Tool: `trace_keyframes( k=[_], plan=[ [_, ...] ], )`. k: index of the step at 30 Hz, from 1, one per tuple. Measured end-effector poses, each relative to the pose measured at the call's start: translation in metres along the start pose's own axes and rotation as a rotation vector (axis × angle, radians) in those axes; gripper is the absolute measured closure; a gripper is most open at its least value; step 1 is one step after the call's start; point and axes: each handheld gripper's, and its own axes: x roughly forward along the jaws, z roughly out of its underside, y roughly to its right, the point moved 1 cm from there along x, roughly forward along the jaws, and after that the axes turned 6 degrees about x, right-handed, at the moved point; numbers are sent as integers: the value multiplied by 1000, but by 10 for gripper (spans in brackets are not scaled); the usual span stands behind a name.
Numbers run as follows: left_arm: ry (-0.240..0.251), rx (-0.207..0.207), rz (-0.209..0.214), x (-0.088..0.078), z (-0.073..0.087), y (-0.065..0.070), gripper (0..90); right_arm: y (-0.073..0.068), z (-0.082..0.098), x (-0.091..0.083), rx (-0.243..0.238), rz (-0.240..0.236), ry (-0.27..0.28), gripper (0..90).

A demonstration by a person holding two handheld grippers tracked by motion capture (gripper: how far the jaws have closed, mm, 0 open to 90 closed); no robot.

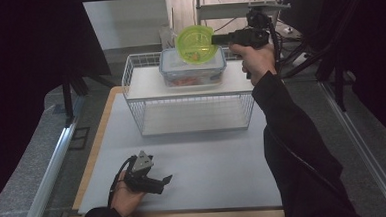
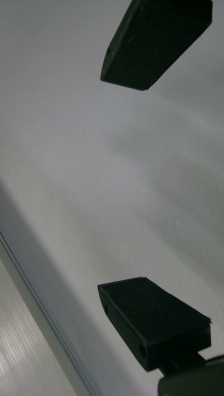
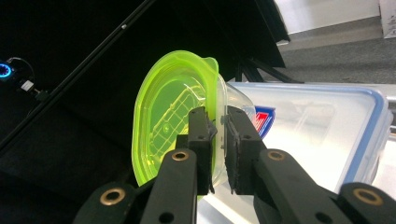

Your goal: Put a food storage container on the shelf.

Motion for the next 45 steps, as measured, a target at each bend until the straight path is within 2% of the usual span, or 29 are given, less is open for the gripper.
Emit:
trace_keyframes(
  k=[10,28,33,39,45],
  plan=[
    [-2,3,4,0,0,0,24,2,-13,9,21,32,16,812],
    [-2,0,11,0,0,0,24,12,-16,34,79,60,-37,810],
    [-5,2,13,0,1,0,25,16,-17,36,104,56,-33,802],
    [-6,4,15,0,1,0,25,17,-19,41,104,95,-12,761],
    [-3,0,18,0,1,0,25,18,-19,45,108,107,-1,726]
  ],
)
